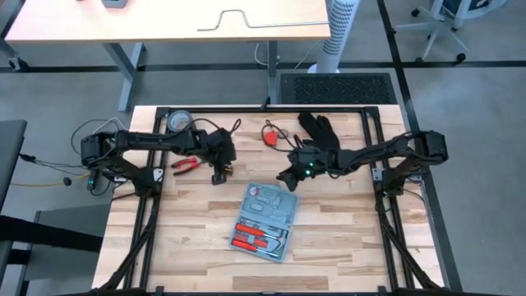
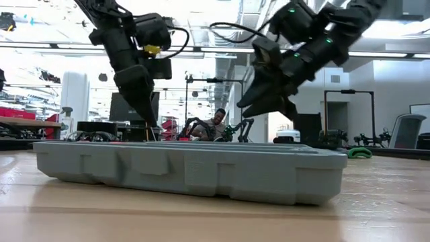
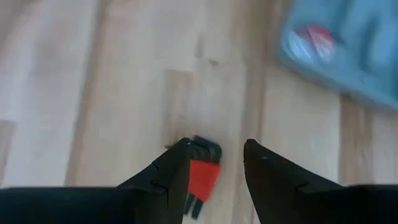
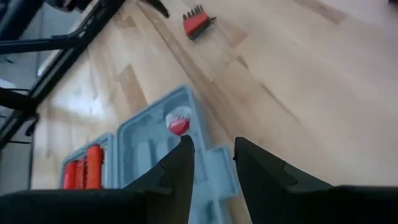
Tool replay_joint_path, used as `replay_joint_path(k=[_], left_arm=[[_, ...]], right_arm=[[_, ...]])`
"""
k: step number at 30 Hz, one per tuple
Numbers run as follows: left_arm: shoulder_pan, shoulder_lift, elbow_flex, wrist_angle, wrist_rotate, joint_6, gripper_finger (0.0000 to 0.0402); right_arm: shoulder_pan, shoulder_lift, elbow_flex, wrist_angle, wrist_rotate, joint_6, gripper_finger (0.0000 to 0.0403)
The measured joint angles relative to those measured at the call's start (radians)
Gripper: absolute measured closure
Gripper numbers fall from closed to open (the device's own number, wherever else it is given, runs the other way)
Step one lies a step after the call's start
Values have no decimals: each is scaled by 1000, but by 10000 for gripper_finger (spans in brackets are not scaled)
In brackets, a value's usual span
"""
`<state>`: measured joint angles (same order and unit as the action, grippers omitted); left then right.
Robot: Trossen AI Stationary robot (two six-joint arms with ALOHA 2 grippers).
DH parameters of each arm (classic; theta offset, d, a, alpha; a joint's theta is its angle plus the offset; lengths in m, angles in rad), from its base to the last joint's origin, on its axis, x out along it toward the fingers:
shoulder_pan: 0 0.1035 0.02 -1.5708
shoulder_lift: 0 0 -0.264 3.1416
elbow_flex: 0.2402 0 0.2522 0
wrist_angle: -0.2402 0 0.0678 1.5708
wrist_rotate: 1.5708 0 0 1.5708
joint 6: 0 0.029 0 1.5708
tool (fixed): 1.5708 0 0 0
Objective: Prefit tool cases
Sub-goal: Put the orange hex key set into the gray prefit tool case
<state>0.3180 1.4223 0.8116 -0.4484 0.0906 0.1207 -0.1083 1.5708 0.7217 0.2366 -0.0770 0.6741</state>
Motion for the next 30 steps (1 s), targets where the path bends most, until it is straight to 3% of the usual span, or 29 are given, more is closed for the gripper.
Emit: replay_joint_path(k=[2,9,18,24,30], left_arm=[[18,2,0,-29,63,93,263],[48,5,0,-67,66,366,263],[105,34,2,-78,207,310,228],[100,133,1,-93,193,296,180],[96,179,4,-78,140,277,162]], right_arm=[[14,-15,-41,41,1,29,276],[65,-14,-57,55,53,62,276],[86,-13,-57,57,104,71,276],[78,-12,-56,56,104,75,276],[73,-12,-56,53,104,81,276]])
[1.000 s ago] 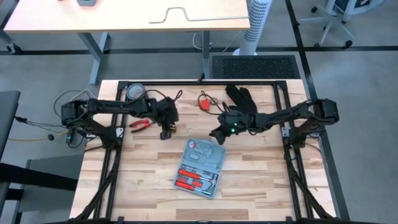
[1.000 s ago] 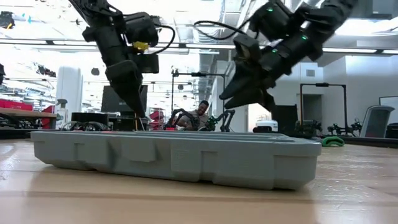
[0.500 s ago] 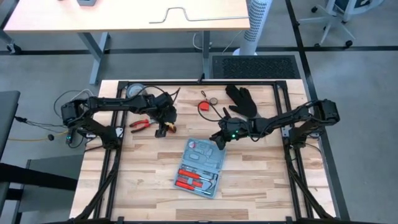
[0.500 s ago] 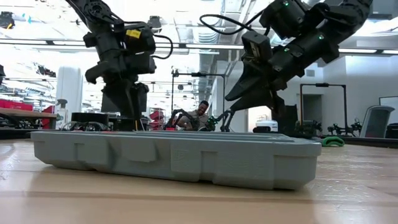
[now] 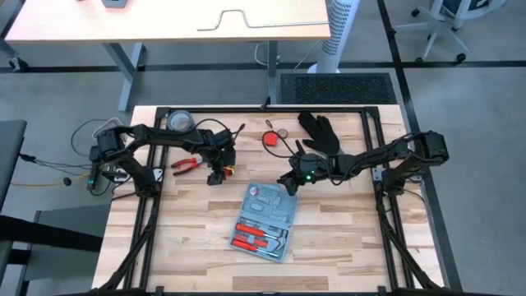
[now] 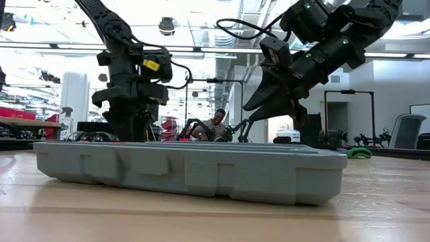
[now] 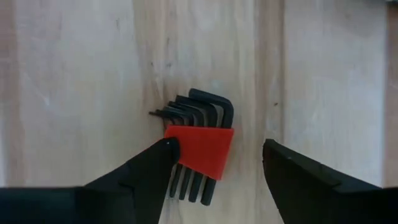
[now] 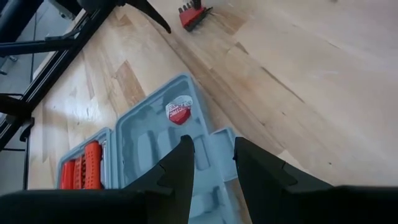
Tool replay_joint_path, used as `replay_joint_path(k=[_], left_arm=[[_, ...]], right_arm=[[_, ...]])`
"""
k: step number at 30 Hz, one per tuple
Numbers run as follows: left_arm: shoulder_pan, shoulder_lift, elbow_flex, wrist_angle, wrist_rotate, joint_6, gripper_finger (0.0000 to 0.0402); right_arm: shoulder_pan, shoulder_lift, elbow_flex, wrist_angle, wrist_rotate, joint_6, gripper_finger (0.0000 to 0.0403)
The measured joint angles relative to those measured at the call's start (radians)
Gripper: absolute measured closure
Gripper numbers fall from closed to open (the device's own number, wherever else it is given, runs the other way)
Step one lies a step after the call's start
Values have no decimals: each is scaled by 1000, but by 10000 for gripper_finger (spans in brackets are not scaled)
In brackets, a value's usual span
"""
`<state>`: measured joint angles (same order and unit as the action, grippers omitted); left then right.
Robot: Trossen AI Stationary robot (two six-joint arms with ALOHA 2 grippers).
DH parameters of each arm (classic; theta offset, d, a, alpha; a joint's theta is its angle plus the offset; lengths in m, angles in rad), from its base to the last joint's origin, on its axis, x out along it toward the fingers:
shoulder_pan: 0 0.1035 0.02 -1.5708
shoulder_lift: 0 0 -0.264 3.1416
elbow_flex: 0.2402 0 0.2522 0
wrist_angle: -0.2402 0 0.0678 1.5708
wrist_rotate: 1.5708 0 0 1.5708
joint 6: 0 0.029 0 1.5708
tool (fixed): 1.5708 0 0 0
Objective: Prefit tool cases
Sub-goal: Put the orange hex key set into the gray prefit tool case
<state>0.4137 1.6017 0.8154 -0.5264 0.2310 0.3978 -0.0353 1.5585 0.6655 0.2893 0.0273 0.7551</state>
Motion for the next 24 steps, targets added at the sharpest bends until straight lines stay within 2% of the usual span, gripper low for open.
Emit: replay_joint_path(k=[9,24], left_arm=[[-1,-1,0,13,-88,16,161],[-2,0,3,1,-71,-2,161]], right_arm=[[-1,0,0,-1,0,5,276],[-14,0,0,-1,0,7,276]])
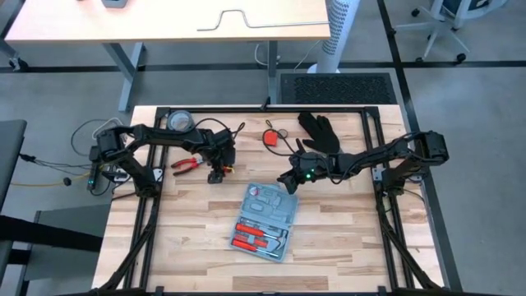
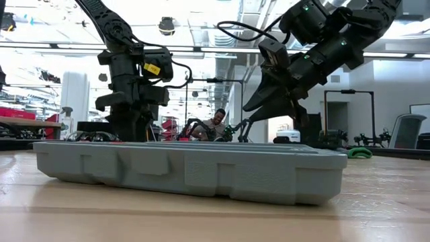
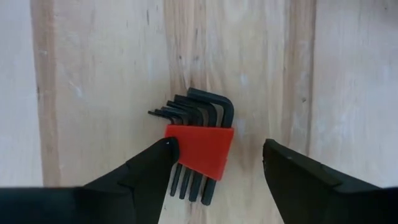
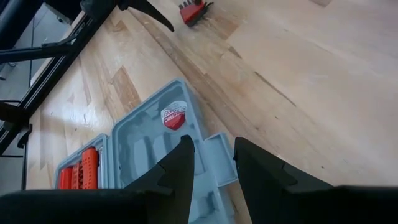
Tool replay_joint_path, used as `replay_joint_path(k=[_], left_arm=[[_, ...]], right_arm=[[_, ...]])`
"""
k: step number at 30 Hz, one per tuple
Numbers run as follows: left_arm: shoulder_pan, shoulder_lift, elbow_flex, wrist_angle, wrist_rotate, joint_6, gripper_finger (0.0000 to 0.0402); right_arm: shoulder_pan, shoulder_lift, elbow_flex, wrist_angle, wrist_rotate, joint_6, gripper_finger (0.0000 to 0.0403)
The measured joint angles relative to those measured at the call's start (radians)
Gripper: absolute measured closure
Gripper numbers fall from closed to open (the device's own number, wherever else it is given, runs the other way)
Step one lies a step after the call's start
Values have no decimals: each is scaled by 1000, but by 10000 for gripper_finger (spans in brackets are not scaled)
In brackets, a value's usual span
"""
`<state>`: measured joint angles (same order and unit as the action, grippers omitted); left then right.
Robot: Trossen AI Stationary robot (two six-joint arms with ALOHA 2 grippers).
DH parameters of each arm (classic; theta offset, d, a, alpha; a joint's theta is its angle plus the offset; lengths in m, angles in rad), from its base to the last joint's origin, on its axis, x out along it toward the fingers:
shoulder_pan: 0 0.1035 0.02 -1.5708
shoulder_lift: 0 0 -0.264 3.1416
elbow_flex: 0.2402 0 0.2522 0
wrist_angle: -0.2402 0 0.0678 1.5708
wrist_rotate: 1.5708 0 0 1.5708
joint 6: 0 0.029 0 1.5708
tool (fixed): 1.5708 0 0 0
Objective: Prefit tool cases
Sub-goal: Put the orange hex key set into the gray prefit tool case
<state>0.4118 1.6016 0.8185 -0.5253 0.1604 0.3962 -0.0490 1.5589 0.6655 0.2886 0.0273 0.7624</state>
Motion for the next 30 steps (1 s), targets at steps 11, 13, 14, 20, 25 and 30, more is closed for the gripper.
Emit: replay_joint_path(k=[11,13,14,20,25,30], left_arm=[[3,-78,-2,-11,-2,-7,161],[3,-78,-2,-10,-8,1,161],[3,-76,-2,-6,-8,5,161],[2,-45,-6,32,-35,45,161],[2,2,-6,29,-42,80,161],[1,38,-1,35,-37,85,162]], right_arm=[[-5,0,0,-2,0,-5,276],[-10,0,0,-2,0,-8,276],[-13,0,0,-3,0,-10,276],[-19,0,0,-3,0,-10,276],[-18,0,0,-5,0,-10,276],[-18,0,0,-8,0,-10,276]])
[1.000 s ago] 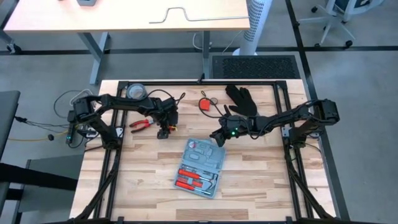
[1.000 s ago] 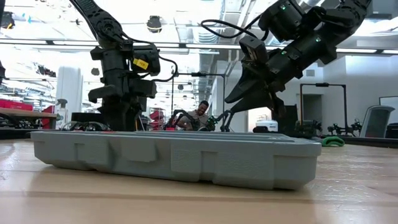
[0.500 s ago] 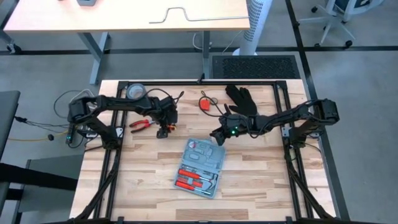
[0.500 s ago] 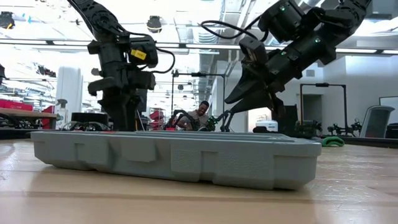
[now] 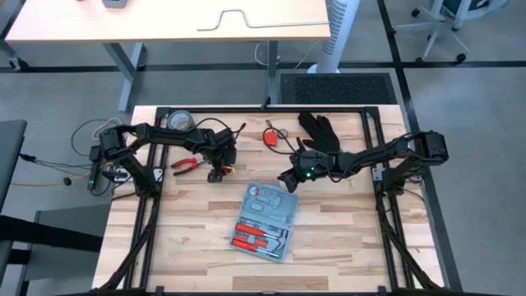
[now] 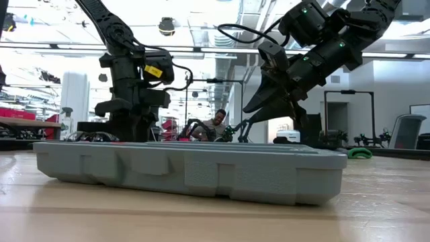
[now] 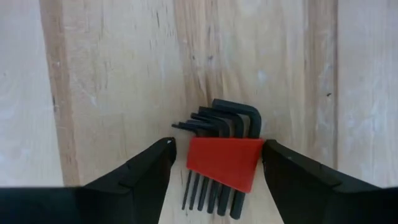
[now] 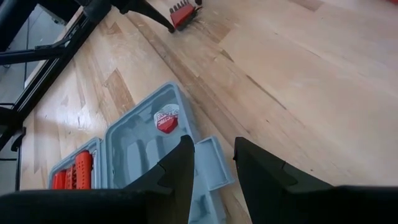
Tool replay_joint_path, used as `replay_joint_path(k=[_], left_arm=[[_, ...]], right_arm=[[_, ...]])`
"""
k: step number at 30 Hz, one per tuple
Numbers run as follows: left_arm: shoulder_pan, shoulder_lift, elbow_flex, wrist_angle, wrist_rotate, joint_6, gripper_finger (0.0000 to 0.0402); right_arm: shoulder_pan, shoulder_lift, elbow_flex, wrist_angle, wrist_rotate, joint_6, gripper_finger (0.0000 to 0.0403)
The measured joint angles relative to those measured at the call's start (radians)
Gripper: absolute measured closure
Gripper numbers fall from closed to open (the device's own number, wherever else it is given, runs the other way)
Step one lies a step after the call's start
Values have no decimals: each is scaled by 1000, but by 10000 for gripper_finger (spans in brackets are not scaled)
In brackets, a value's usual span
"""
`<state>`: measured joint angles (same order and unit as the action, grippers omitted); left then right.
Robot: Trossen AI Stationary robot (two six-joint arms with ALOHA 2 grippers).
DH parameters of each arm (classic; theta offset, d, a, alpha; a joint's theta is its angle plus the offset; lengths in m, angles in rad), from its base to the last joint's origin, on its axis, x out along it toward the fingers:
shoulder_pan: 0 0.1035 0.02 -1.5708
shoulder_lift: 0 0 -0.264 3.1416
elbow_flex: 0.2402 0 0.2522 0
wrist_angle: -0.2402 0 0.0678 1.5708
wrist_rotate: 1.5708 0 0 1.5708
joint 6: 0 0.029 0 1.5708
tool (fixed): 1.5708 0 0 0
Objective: Prefit tool cases
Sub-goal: Put the orange hex key set into the gray prefit tool case
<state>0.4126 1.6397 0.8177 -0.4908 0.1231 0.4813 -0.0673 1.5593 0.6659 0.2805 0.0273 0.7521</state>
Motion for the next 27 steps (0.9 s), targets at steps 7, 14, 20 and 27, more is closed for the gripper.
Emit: replay_joint_path(k=[7,14,20,27], left_arm=[[-13,11,0,-35,-48,-55,211],[-13,12,-2,-50,-52,-103,268],[-13,2,2,-60,-54,-129,268],[-13,-79,-6,-96,-61,-158,306]], right_arm=[[0,0,0,-8,0,0,276],[-1,0,0,-10,0,0,276],[-1,0,0,-10,0,0,276],[-3,0,0,-11,0,0,276]])
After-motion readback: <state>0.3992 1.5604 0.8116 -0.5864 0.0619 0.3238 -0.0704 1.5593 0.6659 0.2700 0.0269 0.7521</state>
